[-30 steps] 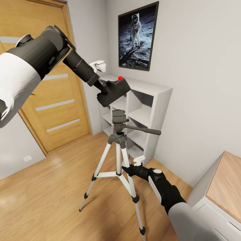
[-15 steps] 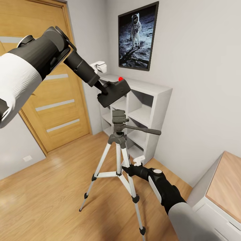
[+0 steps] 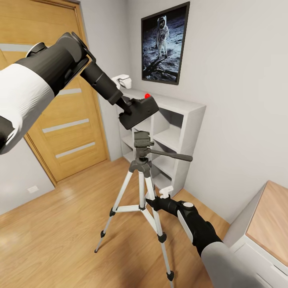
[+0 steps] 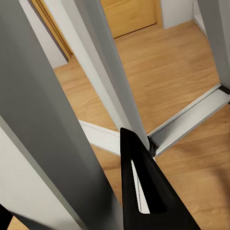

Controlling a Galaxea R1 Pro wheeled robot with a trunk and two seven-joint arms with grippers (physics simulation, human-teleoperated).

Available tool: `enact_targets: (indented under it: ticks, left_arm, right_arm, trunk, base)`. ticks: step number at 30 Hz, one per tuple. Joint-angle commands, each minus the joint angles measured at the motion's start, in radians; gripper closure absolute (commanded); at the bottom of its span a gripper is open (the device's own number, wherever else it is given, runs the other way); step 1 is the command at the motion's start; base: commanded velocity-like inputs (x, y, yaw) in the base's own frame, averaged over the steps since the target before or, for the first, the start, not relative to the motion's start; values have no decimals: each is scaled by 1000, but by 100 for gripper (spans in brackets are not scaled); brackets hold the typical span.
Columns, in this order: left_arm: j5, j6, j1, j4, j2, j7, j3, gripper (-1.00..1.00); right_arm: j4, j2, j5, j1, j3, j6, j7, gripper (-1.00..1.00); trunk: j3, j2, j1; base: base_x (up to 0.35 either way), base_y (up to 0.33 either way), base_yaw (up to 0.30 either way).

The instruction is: Attach the digital camera to the camera tripod in the bedroom.

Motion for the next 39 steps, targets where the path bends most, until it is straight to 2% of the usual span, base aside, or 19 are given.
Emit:
enact_targets:
  ticks: [1, 13, 16, 19, 24, 26, 28, 31, 39]
  left_arm:
    - [-7, 9, -1, -2, 2, -9, -1, 100]
    - [-8, 7, -1, -1, 2, -13, -1, 100]
    - [-6, 7, -1, 0, 4, -13, -23, 100]
    - [-3, 9, -1, -1, 6, -14, -91, 100]
    - [0, 10, -1, -3, 8, -14, -126, 100]
    - [1, 10, -1, -4, 9, -14, -126, 100]
    - [27, 10, -1, -4, 9, -15, -127, 100]
    - [41, 10, -1, -6, 9, -15, -129, 100]
    - [50, 11, -1, -3, 8, -15, -123, 100]
  right_arm:
    - [12, 0, 73, 0, 0, 3, -44, 100]
    - [11, 0, 74, 0, -1, 4, -44, 100]
    - [8, 0, 74, 0, -1, 4, -44, 100]
    - [7, 0, 74, 0, -1, 5, -44, 100]
    - [7, 1, 73, 0, -1, 5, -44, 100]
    - [7, 0, 73, 0, -1, 5, -44, 100]
    - [7, 1, 73, 0, -2, 8, -44, 100]
    - [5, 0, 73, 0, -3, 8, -43, 100]
    - [3, 1, 73, 0, -2, 12, -44, 100]
  trunk:
    - [-2, -2, 1]
    - [-2, -2, 1]
    - [-2, -2, 1]
    - [-2, -2, 1]
    - [-2, -2, 1]
    - [-2, -2, 1]
    - [-2, -2, 1]
    - [-2, -2, 1]
    - [-2, -2, 1]
  base:
    - [0, 0, 0]
    - [0, 0, 0]
    - [0, 0, 0]
    - [0, 0, 0]
    - [0, 0, 0]
    - [0, 0, 0]
    - [0, 0, 0]
    - [0, 0, 0]
    - [0, 0, 0]
